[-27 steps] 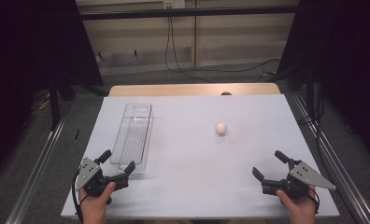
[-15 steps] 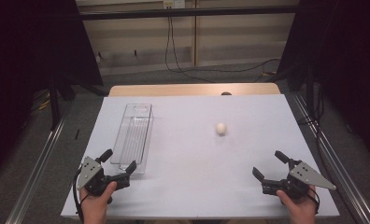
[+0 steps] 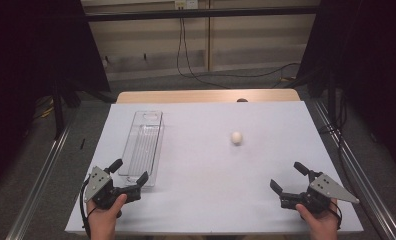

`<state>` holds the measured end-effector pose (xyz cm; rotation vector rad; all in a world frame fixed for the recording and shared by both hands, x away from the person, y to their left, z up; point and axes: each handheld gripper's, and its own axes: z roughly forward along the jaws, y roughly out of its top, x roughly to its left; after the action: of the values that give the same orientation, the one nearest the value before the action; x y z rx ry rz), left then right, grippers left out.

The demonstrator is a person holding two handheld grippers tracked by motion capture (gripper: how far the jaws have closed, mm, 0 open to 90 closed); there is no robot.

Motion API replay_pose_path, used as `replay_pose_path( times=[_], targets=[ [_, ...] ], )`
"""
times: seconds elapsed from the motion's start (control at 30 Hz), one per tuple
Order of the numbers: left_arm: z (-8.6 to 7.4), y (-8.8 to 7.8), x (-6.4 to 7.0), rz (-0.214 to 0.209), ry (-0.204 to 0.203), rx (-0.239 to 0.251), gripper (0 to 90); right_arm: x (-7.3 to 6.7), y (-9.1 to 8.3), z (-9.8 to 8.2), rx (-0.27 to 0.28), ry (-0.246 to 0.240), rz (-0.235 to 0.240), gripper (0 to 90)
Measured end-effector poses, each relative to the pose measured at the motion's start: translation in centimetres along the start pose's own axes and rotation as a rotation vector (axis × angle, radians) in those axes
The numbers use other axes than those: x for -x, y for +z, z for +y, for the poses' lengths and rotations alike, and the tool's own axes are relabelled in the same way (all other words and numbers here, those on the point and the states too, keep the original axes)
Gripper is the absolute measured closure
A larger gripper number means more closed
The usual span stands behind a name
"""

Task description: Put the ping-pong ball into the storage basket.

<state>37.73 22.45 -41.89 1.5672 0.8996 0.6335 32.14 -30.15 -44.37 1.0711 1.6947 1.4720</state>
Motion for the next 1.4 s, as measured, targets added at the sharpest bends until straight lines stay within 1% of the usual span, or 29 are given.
replay_pose_path(
  times=[0.03, 0.07, 0.1, 0.13, 0.17, 0.2, 0.23, 0.27, 0.3, 0.33, 0.4, 0.43, 0.47, 0.53, 0.57, 0.63, 0.67, 0.73, 0.77, 0.8, 0.9, 0.93, 0.97, 1.03, 1.1, 1.2, 1.33, 1.4],
  targets=[
    [0.2, 0.1, 0.1, -0.004, -0.003, 0.004, 1.8, 0.0, 0.0, 0.0, 0.003, 0.000, 0.000, 0.1],
    [0.2, 0.2, 0.3, -0.005, -0.015, 0.008, 1.8, 0.0, 0.0, 0.0, 0.005, -0.003, -0.003, 0.1],
    [0.2, 0.2, 0.3, -0.005, -0.015, 0.008, 1.8, 0.0, 0.0, 0.0, 0.005, -0.003, -0.003, 0.1],
    [0.3, 0.2, 0.2, -0.009, -0.001, -0.004, 1.8, 0.0, -0.1, 0.0, 0.003, -0.003, -0.002, 0.1],
    [0.3, 0.3, 0.4, -0.003, -0.009, 0.000, 1.8, 0.0, -0.1, 0.0, 0.003, -0.003, -0.002, 0.1],
    [0.4, 0.4, 0.5, -0.009, 0.008, -0.013, 1.8, 0.0, -0.1, 0.0, 0.002, -0.001, -0.009, 0.1],
    [0.5, 0.5, 0.7, -0.015, 0.000, -0.008, 1.8, 0.1, -0.1, 0.0, 0.000, 0.000, -0.008, 0.1],
    [0.5, 0.5, 0.7, -0.020, 0.008, -0.008, 1.9, 0.1, -0.1, 0.0, 0.001, 0.002, -0.008, 0.2],
    [0.5, 0.6, 0.9, -0.018, -0.004, -0.006, 1.8, 0.1, -0.2, 0.0, 0.002, 0.003, -0.004, 0.2],
    [0.6, 0.7, 0.8, -0.017, 0.008, -0.018, 1.8, 0.1, -0.1, 0.0, 0.009, 0.007, -0.013, 0.2],
    [0.7, 0.9, 1.0, -0.019, 0.002, -0.015, 1.8, 0.1, -0.2, 0.0, 0.009, 0.008, -0.013, 0.2],
    [0.8, 1.1, 1.1, -0.030, 0.003, -0.017, 1.8, 0.1, -0.2, 0.0, 0.009, 0.007, -0.011, 0.2],
    [0.9, 1.2, 1.3, -0.027, -0.002, -0.010, 1.8, 0.1, -0.2, 0.0, 0.008, 0.008, -0.010, 0.2],
    [1.0, 1.5, 1.4, -0.039, 0.013, -0.026, 1.8, 0.1, -0.2, 0.0, 0.007, 0.009, -0.014, 0.3],
    [0.9, 1.7, 1.6, -0.046, 0.007, -0.021, 1.8, 0.1, -0.2, 0.0, 0.007, 0.009, -0.013, 0.2],
    [1.0, 1.9, 1.9, -0.049, 0.005, -0.031, 1.8, 0.1, -0.1, 0.0, 0.005, 0.010, -0.009, 0.3],
    [1.0, 2.0, 2.0, -0.049, 0.001, -0.027, 1.8, 0.1, -0.1, 0.0, 0.001, -0.001, -0.001, 0.3],
    [1.0, 2.2, 2.1, -0.056, 0.006, -0.028, 1.8, 0.1, -0.1, 0.0, 0.002, -0.003, 0.000, 0.3],
    [1.1, 2.2, 2.3, -0.059, 0.001, -0.024, 1.8, 0.0, -0.1, 0.0, 0.003, -0.002, 0.001, 0.3],
    [1.1, 2.3, 2.3, -0.063, 0.009, -0.027, 1.8, 0.0, -0.1, 0.0, 0.003, -0.002, 0.000, 0.3],
    [1.2, 2.6, 2.6, -0.066, 0.002, -0.026, 1.8, 0.0, -0.1, 0.0, 0.004, -0.002, 0.001, 0.4],
    [1.3, 2.7, 2.7, -0.075, -0.001, -0.025, 1.8, 0.0, -0.1, 0.0, 0.003, -0.003, 0.003, 0.4],
    [1.3, 2.8, 2.7, -0.068, 0.005, -0.028, 1.8, 0.0, -0.1, 0.0, 0.003, -0.005, 0.004, 0.4],
    [1.4, 2.9, 2.8, -0.076, 0.004, -0.020, 1.7, 0.0, -0.1, 0.0, 0.002, -0.005, 0.005, 0.4],
    [1.6, 3.2, 3.2, -0.091, -0.010, -0.020, 1.5, 0.0, -0.1, 0.0, 0.001, -0.004, 0.011, 0.4],
    [1.7, 3.6, 3.5, -0.087, 0.003, -0.028, 1.4, 0.0, -0.1, 0.1, 0.001, -0.005, 0.011, 0.4],
    [1.6, 4.0, 3.9, -0.104, -0.006, -0.033, 1.4, 0.0, -0.1, 0.1, 0.002, -0.005, 0.010, 0.5],
    [1.7, 4.3, 4.2, -0.100, -0.004, -0.035, 1.4, 0.0, -0.1, 0.1, 0.005, -0.010, 0.009, 0.5]
  ],
)
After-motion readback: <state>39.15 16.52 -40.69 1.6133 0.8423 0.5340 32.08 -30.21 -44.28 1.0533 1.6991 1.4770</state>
